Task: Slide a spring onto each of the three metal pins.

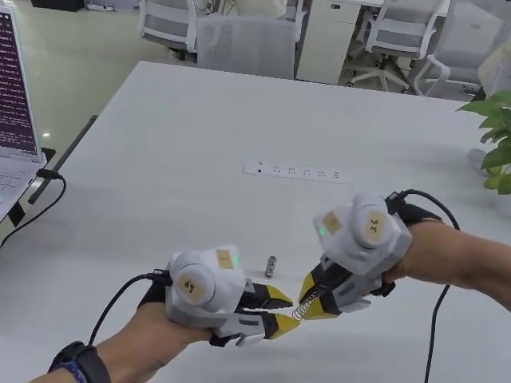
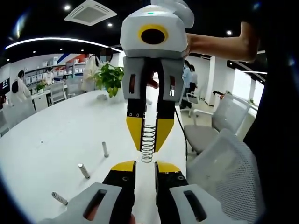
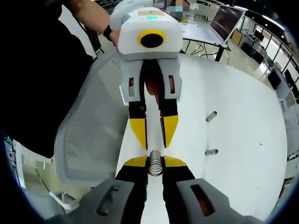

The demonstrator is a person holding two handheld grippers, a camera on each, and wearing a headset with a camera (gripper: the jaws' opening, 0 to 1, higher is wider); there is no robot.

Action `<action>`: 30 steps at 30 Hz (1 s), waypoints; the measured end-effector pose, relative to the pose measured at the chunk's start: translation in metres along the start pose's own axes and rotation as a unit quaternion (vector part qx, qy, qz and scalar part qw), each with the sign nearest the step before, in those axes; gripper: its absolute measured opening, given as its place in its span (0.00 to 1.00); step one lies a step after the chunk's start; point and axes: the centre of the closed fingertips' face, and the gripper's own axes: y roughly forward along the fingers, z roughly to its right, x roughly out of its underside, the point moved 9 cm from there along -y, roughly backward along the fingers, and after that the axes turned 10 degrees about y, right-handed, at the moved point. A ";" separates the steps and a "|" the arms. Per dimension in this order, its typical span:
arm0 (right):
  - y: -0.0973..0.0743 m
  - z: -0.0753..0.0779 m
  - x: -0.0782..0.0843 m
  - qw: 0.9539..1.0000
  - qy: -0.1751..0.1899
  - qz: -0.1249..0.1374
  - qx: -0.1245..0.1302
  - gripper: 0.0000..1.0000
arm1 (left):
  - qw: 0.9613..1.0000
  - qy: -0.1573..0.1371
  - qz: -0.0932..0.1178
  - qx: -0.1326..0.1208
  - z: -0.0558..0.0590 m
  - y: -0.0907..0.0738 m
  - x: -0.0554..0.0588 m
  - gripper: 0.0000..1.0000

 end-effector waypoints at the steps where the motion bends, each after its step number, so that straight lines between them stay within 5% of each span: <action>1: 0.000 0.000 0.001 1.000 0.002 0.000 0.001 0.08 | 1.000 -0.004 0.000 -0.002 0.001 -0.001 0.001 0.09; 30: 0.006 -0.010 0.044 0.997 0.072 -0.001 0.012 0.08 | 0.991 -0.081 -0.038 -0.101 -0.007 -0.071 0.044 0.26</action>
